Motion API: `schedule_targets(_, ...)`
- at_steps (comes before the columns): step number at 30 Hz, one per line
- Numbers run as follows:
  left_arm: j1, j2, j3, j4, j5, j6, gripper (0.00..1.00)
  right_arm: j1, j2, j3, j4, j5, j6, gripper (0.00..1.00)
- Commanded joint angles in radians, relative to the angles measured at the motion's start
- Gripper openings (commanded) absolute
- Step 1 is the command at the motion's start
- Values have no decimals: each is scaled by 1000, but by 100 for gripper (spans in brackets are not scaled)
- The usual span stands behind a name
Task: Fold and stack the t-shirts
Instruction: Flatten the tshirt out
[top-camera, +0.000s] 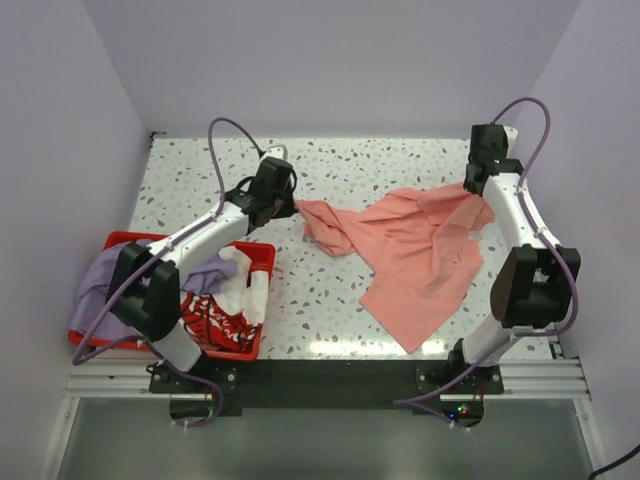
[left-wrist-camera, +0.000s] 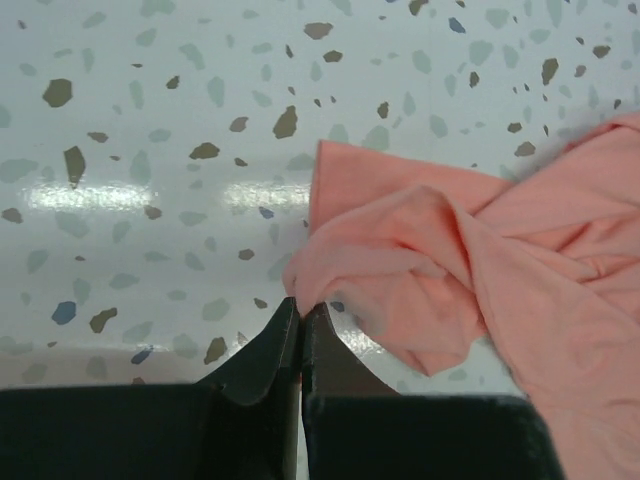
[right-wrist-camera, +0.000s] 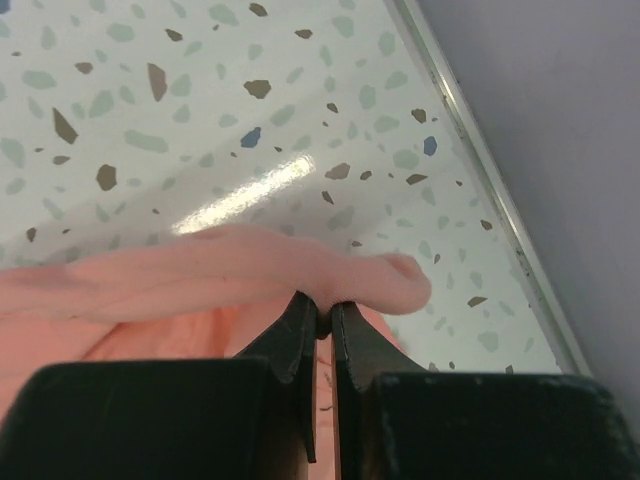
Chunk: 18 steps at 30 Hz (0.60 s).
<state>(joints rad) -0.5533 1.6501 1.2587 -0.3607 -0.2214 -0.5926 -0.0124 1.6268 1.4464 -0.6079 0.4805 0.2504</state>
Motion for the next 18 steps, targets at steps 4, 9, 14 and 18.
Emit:
schedule_targets(4,125,-73,-54,75,-16,-50,0,-60,165,106,82,-82,13,0)
schedule_targets(9,142,-30,-39,108,1,-24,0,-63,367,282,88,-100,-19,0)
schedule_targets(14,144,31,37,115,-1,-7,0,-63,556,492,59,-103,-57,0)
schedule_targets(18,142,66,77,114,14,11,0,-63,662,684,-52,-123,-79,36)
